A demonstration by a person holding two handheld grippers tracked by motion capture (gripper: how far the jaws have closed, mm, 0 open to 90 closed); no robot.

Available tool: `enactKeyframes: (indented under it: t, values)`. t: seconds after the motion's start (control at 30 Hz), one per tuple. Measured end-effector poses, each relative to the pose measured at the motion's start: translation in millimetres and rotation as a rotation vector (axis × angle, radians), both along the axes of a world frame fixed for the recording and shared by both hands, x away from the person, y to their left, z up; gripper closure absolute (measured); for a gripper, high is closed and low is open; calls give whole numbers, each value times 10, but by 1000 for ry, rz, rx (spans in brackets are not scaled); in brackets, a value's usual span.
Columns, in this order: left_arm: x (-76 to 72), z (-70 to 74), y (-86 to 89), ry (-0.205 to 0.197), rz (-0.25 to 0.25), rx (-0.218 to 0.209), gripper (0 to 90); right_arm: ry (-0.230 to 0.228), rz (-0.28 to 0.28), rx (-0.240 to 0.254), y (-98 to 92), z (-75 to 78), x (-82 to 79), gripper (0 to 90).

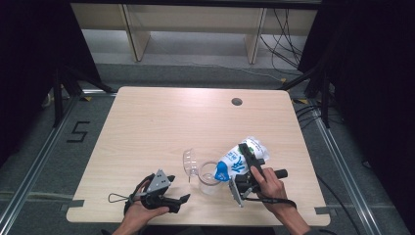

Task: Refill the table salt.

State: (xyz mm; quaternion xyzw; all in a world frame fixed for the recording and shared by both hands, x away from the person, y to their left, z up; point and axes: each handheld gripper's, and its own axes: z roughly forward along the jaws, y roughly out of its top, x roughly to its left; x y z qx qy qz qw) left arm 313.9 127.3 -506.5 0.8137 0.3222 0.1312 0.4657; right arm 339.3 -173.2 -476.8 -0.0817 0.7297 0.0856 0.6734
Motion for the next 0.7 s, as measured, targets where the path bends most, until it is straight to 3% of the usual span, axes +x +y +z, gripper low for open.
enactKeyframes:
  t: [0.1,0.4,0.43,0.47,0.7]
  values:
    - [-3,-4,-9,11,13,-17,155,3,-12,7,-1,-4,-9,529]
    - [-1,-2,-8,2,2,-8,155,-10,1,-13,5,6,-8,530]
    - [0,-1,-5,2,1,-7,155,-16,-4,-43,12,24,-14,530]
    - [-4,2,-4,9,7,-4,155,-37,24,-73,17,46,3,530]
    - [-6,-11,-21,16,11,-25,155,-28,13,-59,23,25,4,532]
